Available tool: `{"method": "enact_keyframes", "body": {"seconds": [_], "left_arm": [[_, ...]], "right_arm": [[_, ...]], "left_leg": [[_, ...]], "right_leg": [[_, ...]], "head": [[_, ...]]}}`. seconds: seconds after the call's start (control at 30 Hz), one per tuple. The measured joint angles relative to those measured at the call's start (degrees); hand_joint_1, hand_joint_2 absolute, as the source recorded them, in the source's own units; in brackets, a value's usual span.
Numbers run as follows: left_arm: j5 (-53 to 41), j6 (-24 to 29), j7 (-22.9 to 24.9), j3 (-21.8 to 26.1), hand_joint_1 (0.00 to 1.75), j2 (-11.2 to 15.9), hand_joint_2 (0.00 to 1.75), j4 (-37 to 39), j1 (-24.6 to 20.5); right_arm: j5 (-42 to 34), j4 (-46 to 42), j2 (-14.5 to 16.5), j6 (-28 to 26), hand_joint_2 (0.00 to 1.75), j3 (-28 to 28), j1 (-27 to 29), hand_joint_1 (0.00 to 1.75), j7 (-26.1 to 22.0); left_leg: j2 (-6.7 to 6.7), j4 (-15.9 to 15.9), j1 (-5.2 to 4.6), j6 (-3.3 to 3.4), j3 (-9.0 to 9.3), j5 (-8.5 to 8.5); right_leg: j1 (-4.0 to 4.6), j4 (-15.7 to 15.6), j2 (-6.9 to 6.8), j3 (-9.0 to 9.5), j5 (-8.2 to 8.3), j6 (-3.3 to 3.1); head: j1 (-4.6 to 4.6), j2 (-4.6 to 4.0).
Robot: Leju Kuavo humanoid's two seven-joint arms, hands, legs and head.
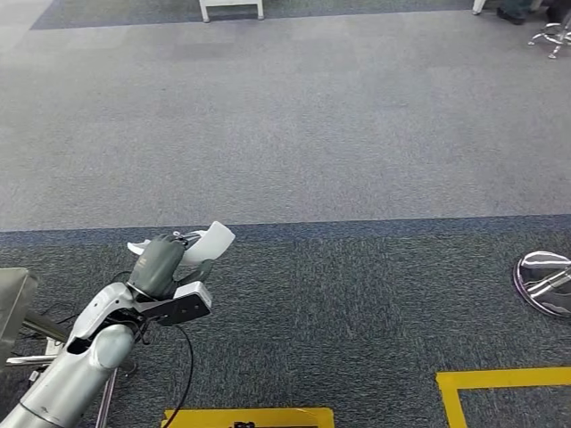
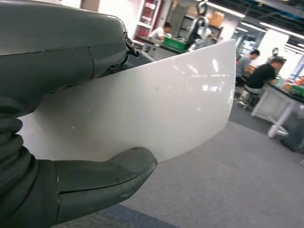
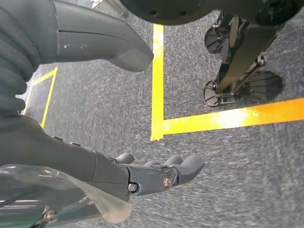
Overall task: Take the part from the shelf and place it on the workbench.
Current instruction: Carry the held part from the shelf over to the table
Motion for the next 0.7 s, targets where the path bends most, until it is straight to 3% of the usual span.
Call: {"method": "enact_keyframes", "body": {"seconds": [0.07,0.13,0.17,0.23,0.27,0.33,0.37,0.43,0.47,0.5,0.53,0.6,0.67,0.7], "left_arm": [[0.0,0.0,0.0,0.0,1.75,0.0,1.75,0.0,0.0],[0.0,0.0,0.0,0.0,1.75,0.0,1.75,0.0,-0.2],[0.0,0.0,0.0,0.0,1.75,0.0,1.75,0.0,-0.3],[0.0,0.0,0.0,0.0,1.75,0.1,1.75,0.0,-0.2],[0.0,0.0,0.0,0.0,1.75,0.1,1.75,0.0,-0.2],[0.0,0.0,0.0,0.1,1.75,0.1,1.75,0.0,-0.3],[0.0,0.0,0.0,0.0,1.75,0.1,1.75,0.0,-0.4],[0.0,0.0,0.0,0.0,1.75,0.0,1.75,0.0,-0.3],[0.0,0.0,0.0,0.0,1.75,0.0,1.75,0.0,-0.2],[0.0,0.0,0.0,-0.1,1.75,0.0,1.75,0.0,-0.1],[0.0,0.0,0.0,-0.1,1.75,0.0,1.75,0.0,-0.1],[0.0,0.0,0.0,-0.1,1.75,-0.1,1.75,0.0,-0.1],[0.0,0.0,0.0,-0.1,1.75,-0.1,1.75,0.0,-0.2],[0.0,0.0,0.0,0.0,1.75,-0.1,1.75,0.0,-0.2]], "right_arm": [[0.0,0.0,0.0,0.0,1.75,0.0,-0.1,0.0,0.0],[0.0,0.0,0.0,0.0,1.75,0.0,-0.1,0.0,0.0],[0.0,0.0,0.0,0.0,1.75,0.0,-0.1,0.0,0.0],[0.0,0.0,0.0,0.0,1.75,0.0,-0.2,0.0,0.0],[0.0,0.0,0.0,0.0,1.75,0.0,-0.3,0.0,0.0],[0.0,0.0,0.0,0.0,1.75,0.0,-0.5,0.0,0.0],[0.0,0.0,0.0,0.0,1.75,0.0,-0.4,0.0,0.0],[0.0,0.0,0.0,0.0,1.75,0.0,-0.2,0.0,0.0],[0.0,0.0,0.0,0.0,1.75,0.0,-0.1,0.0,0.1],[0.0,0.1,0.0,0.0,1.75,0.0,-0.1,0.0,0.1],[0.0,0.0,0.0,0.0,1.75,0.0,-0.1,0.0,0.1],[0.0,0.0,0.0,0.0,1.75,0.0,-0.1,0.0,0.1],[0.0,0.0,0.0,0.0,1.75,0.0,-0.1,0.0,0.1],[0.0,0.0,0.0,0.0,1.75,0.0,-0.1,0.0,0.1]], "left_leg": [[2.07,-7.1,0.07,-0.26,3.66,3.72],[4.48,-12.3,-0.44,0.31,6.18,5.08],[4.91,-13.0,-0.7,0.81,6.4,4.77],[3.74,-13.2,-0.74,1.94,6.25,4.67],[3.05,-13.3,-0.66,2.36,6.28,4.67],[1.79,-13.5,-0.48,3.17,6.39,4.75],[1.14,-13.5,-0.52,3.43,6.38,4.71],[-0.4,-13.4,-0.67,3.69,6.39,4.66],[-1.21,-13.4,-0.75,3.72,6.42,4.64],[-2.02,-13.4,-0.82,3.72,6.48,4.64],[-2.83,-13.4,-0.86,3.69,6.57,4.62],[-4.3,-13.2,-0.92,3.5,6.6,4.53],[-5.56,-13.1,-0.85,2.96,6.29,4.59],[-6.17,-13.1,-0.78,2.59,6.1,4.72]], "right_leg": [[-0.1,0.0,-1.3,0.59,-0.48,0.58],[0.18,0.1,-2.46,1.06,-1.0,1.32],[0.38,0.1,-3.07,1.22,-1.21,1.68],[0.38,-0.1,-4.14,1.54,-1.64,2.37],[0.21,0.3,-3.49,1.48,-2.18,2.67],[-0.11,4.2,-0.39,-0.35,-4.58,3.01],[-0.13,8.0,1.25,-2.23,-6.29,3.0],[-0.04,15.4,2.47,-6.5,-8.61,2.89],[0.03,16.9,2.62,-7.79,-8.32,2.75],[0.1,16.1,2.77,-8.02,-6.85,2.53],[0.16,13.2,3.13,-7.18,-4.49,2.22],[0.11,5.6,5.37,-4.39,-0.45,1.6],[0.08,1.8,7.08,-2.53,0.5,1.37],[0.11,1.4,6.98,-2.17,0.33,1.3]], "head": [[-0.01,0.0],[-0.08,0.0],[0.0,0.01],[0.23,0.01],[0.36,0.01],[0.66,0.01],[0.82,0.0],[0.91,0.0],[0.92,0.0],[0.91,0.0],[0.91,0.0],[0.88,0.0],[0.86,0.01],[0.84,0.01]]}}
